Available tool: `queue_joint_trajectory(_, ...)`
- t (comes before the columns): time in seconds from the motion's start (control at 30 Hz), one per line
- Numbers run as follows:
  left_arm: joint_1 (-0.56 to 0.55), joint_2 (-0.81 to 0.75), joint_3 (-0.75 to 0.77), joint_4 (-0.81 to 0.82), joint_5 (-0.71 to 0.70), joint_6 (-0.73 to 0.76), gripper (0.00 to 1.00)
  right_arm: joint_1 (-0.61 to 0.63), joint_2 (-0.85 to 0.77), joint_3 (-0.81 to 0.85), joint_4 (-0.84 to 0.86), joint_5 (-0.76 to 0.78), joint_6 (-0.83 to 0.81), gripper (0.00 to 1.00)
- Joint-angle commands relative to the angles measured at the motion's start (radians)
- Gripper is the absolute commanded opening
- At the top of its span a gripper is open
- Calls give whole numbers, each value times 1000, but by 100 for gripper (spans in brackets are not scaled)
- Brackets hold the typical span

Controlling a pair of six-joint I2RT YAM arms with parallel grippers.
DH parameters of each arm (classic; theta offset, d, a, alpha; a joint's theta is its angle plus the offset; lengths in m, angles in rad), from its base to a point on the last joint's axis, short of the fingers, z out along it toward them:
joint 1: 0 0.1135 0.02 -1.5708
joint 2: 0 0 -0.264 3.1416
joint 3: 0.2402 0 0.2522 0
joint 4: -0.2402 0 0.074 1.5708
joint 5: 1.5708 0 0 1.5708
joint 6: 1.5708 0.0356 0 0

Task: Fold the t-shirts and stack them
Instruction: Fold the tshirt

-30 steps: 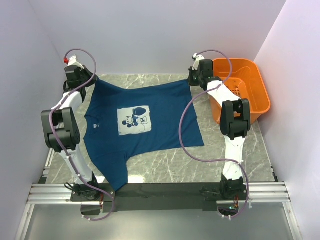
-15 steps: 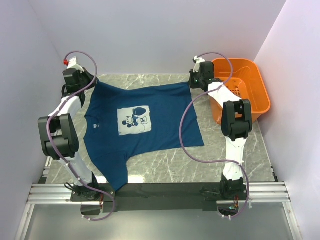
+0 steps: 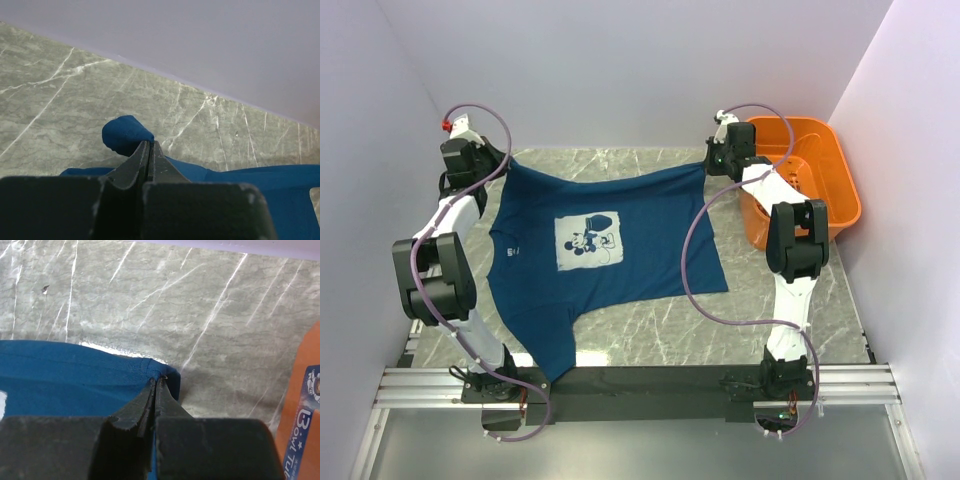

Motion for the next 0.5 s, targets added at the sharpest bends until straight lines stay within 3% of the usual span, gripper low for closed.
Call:
queue_joint_trajectory(0.0,11,-58,0,44,17,23,1,-13,-61,35,17,14,10,0)
queue_joint_trajectory(0.47,20,-134,-87,65,40,45,1,-16,-58,30,17,-3,5,0)
